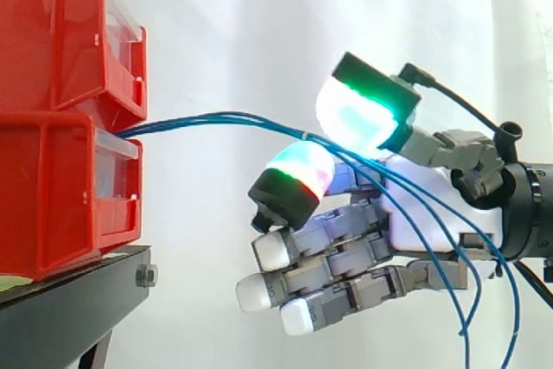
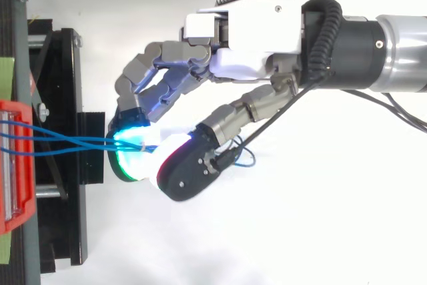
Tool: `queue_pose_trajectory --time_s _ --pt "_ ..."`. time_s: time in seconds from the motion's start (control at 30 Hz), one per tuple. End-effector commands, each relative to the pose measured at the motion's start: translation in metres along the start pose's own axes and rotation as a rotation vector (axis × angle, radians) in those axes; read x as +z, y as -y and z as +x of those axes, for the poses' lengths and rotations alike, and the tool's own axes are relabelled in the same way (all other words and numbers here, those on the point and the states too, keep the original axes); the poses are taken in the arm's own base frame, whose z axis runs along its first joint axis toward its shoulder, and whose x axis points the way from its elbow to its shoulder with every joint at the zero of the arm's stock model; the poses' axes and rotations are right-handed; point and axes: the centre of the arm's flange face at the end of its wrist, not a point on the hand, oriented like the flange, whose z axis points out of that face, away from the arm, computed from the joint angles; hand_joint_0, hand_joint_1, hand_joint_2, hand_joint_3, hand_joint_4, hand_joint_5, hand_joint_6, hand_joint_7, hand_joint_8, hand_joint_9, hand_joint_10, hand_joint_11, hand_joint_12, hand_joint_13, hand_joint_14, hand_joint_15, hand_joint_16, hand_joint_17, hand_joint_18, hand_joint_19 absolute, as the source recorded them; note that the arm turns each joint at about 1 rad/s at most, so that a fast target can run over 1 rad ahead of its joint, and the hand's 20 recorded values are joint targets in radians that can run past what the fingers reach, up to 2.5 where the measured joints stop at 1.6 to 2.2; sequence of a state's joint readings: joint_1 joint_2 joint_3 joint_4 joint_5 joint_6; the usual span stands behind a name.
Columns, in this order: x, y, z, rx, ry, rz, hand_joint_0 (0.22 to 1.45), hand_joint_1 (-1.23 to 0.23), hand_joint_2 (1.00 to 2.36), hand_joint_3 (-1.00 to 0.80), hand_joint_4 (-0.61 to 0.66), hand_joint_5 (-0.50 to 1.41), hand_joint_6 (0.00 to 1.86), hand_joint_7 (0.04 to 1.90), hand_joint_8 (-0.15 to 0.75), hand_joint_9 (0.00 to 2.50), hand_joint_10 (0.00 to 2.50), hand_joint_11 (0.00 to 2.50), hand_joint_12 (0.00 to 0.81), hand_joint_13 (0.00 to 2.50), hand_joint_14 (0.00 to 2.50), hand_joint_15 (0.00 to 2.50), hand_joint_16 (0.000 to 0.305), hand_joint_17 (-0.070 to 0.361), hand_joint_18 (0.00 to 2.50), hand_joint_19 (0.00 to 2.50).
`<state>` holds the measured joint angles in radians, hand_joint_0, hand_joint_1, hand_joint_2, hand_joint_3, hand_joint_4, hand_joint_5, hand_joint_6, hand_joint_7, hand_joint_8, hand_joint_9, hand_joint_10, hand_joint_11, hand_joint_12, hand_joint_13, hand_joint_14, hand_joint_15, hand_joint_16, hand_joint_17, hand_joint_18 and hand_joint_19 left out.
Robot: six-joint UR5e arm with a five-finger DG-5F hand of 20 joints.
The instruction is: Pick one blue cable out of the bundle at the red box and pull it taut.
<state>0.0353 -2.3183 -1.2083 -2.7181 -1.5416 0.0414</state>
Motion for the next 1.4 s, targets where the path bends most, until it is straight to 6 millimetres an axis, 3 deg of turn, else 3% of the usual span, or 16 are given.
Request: queue_pose_trajectory --time_s 0.0,0.1,0.3,0.47,0.6,0.83,1.0,1.1,1.23,1.37 --pt "0.0003 -0.0008 -0.0001 -0.001 0.001 -0.002 0.51 -0.65 1.0 -0.5 0.11 -0.15 0.9 0.96 0.359 0.81 0.01 0.51 0.361 0.54 0.01 0.27 0.055 0.124 0.55 0.34" --pt "0.0003 -0.0008 -0.0001 -0.001 0.001 -0.002 0.57 -0.61 1.0 -0.49 0.1 -0.14 0.89 1.01 0.346 0.83 0.01 0.5 0.34 0.55 0.01 0.28 0.051 0.115 0.53 0.36" --pt "0.0001 -0.0007 -0.0001 -0.001 0.001 0.0 0.59 -0.75 1.01 -0.17 0.13 -0.14 0.91 1.1 0.365 0.86 0.01 0.54 0.354 0.6 0.01 0.29 0.054 0.122 0.59 0.34" --pt "0.0003 -0.0006 0.0011 -0.001 0.0 0.0 0.64 -0.82 1.02 -0.07 0.03 -0.15 0.94 1.16 0.355 0.85 0.01 0.55 0.345 0.61 0.01 0.3 0.052 0.118 0.61 0.34" --pt "0.0003 -0.0006 0.0011 -0.001 0.0 0.0 0.67 -0.85 1.02 -0.13 -0.01 -0.17 0.95 1.08 0.335 0.79 0.01 0.55 0.341 0.6 0.01 0.29 0.051 0.116 0.6 0.32" --pt "0.0005 -0.0012 0.0011 -0.001 0.0 0.0 0.73 -0.89 1.0 -0.5 0.03 -0.18 0.91 0.97 0.313 0.66 0.01 0.44 0.352 0.49 0.01 0.22 0.052 0.117 0.56 0.26" --pt "-0.0003 -0.0006 0.0012 -0.002 -0.001 0.011 0.77 -0.89 1.0 -0.5 0.02 -0.19 0.9 0.97 0.308 0.64 0.01 0.43 0.359 0.47 0.01 0.19 0.053 0.118 0.56 0.23" --pt "0.0003 -0.0019 0.0013 -0.002 -0.001 0.009 0.72 -0.87 1.0 -0.5 0.09 -0.19 0.9 0.92 0.309 0.64 0.01 0.43 0.359 0.47 0.01 0.2 0.052 0.118 0.55 0.24" --pt "0.0015 -0.004 0.0012 -0.002 0.0 0.005 0.53 -0.74 1.0 -0.5 0.14 -0.18 0.89 0.93 0.345 0.67 0.01 0.44 0.378 0.46 0.01 0.23 0.056 0.126 0.52 0.31" --pt "0.0015 -0.004 0.0012 -0.002 0.0 0.005 0.51 -0.67 1.0 -0.5 0.14 -0.17 0.89 0.95 0.364 0.71 0.01 0.43 0.386 0.49 0.01 0.24 0.057 0.129 0.53 0.32"
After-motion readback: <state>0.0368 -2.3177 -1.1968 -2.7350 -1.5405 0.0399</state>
